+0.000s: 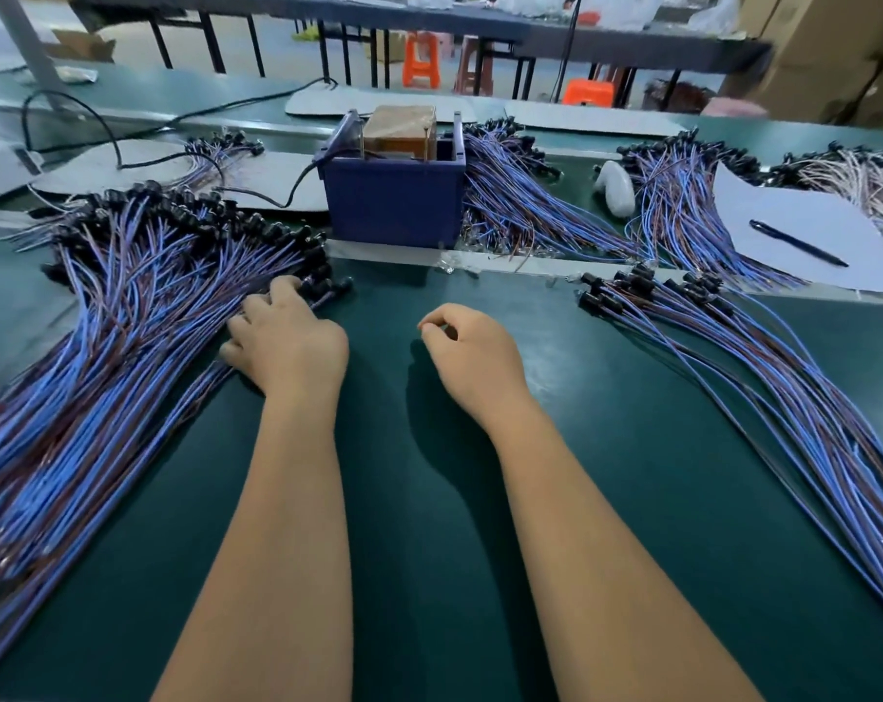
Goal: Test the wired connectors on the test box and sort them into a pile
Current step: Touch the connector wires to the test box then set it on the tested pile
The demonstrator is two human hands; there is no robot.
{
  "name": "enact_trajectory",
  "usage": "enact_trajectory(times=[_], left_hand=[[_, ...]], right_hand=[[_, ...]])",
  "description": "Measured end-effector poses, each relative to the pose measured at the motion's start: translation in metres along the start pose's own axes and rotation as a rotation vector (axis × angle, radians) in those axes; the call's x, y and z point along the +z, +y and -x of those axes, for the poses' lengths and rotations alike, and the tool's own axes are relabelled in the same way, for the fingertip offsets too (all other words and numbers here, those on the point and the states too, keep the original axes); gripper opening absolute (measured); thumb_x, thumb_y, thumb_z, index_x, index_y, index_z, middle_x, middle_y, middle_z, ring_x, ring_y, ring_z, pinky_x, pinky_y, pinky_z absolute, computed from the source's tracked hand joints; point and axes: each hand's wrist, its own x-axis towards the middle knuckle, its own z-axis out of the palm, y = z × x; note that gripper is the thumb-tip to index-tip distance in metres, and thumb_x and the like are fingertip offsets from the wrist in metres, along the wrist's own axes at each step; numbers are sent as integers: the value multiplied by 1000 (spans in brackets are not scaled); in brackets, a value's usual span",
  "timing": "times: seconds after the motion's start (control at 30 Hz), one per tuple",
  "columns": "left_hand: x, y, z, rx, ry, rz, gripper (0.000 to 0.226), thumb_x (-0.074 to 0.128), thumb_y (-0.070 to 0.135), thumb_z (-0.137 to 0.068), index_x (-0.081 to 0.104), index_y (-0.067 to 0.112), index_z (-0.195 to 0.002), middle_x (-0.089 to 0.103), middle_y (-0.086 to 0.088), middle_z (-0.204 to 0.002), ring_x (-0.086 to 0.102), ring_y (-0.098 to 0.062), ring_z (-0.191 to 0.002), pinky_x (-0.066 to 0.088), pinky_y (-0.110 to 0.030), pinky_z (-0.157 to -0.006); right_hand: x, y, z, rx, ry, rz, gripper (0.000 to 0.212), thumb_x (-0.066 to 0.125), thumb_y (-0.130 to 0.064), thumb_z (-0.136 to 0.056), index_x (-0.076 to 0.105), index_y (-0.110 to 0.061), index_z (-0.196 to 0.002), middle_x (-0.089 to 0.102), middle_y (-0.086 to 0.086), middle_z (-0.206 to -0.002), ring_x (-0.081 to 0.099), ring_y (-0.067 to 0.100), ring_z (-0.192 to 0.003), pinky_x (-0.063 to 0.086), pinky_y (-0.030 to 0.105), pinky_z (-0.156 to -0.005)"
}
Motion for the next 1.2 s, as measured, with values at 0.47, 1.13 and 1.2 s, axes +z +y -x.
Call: enact_trajectory(times=[0.47, 1.13, 1.2], left_hand=[[4, 9, 1, 242, 314, 400, 27, 59, 28, -97, 69, 34, -120, 55, 5, -96, 46, -22, -101, 34, -35, -85], [-8, 36, 38, 731, -1078, 1253, 38, 62, -14, -74, 79, 21, -75, 71, 3, -85, 65, -13, -82, 52, -25, -82], [-7, 33, 39, 804, -1272, 1100, 44, 58, -16, -73, 79, 22, -77, 69, 4, -80, 63, -10, -76, 51, -19, -73]], right_hand=[[4, -5, 2, -64, 17, -174, 18, 50, -18, -94, 67, -19, -87, 61, -9, -67, 60, 10, -70, 45, 26, -66], [-31, -2, -12, 372, -191, -1406, 54, 25, -40, -106, 56, 2, -120, 66, 22, -114, 61, 31, -111, 47, 34, -91], [-32, -2, -10, 393, -182, -1422, 43, 32, -36, -105, 58, -3, -108, 70, 17, -90, 67, 28, -88, 53, 35, -81]])
